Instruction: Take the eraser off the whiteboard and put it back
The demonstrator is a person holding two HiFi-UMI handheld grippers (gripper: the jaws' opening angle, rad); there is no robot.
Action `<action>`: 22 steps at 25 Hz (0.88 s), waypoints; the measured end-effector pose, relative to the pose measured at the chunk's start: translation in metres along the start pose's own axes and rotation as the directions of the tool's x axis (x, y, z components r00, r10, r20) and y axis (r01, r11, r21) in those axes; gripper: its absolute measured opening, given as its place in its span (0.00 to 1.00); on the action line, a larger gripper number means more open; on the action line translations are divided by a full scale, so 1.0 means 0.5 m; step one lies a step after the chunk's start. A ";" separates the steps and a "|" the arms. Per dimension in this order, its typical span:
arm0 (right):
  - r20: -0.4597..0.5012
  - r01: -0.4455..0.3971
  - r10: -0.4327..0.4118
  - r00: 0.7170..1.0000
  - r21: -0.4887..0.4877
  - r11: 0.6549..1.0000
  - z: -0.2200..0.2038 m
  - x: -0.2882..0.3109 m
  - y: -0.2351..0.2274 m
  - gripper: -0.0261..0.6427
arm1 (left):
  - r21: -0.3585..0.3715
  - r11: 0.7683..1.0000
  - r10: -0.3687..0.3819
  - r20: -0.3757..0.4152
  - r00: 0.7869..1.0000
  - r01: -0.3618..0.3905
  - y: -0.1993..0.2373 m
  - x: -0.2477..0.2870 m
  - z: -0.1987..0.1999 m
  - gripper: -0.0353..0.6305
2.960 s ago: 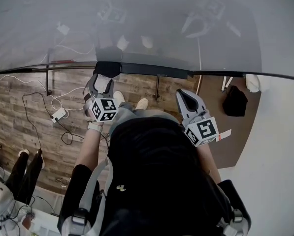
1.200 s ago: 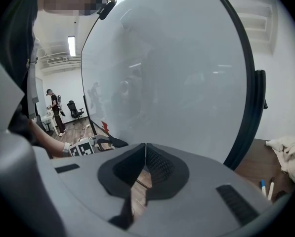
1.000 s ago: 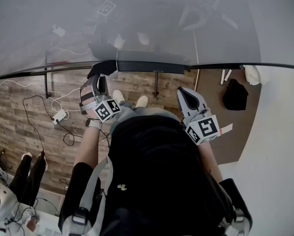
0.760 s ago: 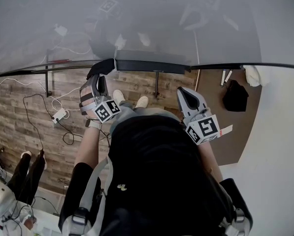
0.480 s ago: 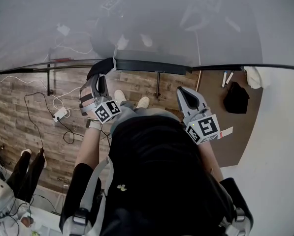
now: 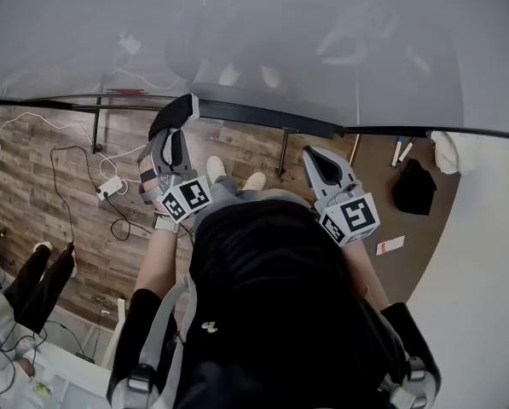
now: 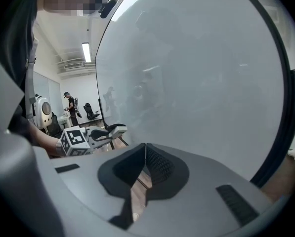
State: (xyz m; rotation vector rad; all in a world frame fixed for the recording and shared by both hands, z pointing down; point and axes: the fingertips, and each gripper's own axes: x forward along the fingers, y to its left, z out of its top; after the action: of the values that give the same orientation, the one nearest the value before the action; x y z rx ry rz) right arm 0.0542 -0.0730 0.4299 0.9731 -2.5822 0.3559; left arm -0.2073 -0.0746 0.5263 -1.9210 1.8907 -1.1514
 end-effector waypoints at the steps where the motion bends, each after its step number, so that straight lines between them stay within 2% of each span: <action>1: 0.003 -0.012 0.012 1.000 -0.005 1.000 0.004 0.006 0.005 0.07 | -0.020 1.000 0.008 0.007 1.000 -0.008 0.009 -0.008 0.003 0.21; 7: 0.030 -0.080 0.081 0.996 -0.038 0.996 0.037 0.044 0.049 0.07 | -0.148 0.988 0.037 0.038 0.999 -0.031 0.066 -0.061 0.009 0.21; 12: 0.061 -0.138 0.143 0.988 -0.081 0.987 0.068 0.065 0.100 0.07 | -0.278 0.960 0.044 0.076 0.996 -0.021 0.112 -0.106 0.034 0.21; 22: 0.117 -0.233 0.250 0.961 -0.140 0.962 0.134 0.110 0.199 0.06 | -0.408 0.913 0.066 0.144 0.987 -0.001 0.189 -0.168 0.080 0.21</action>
State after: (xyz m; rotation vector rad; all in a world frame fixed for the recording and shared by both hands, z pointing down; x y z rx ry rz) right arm -0.0673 -0.0559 0.3816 0.6591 -2.8148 0.1924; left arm -0.2420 -0.0268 0.4078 -2.0945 2.1967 -0.6046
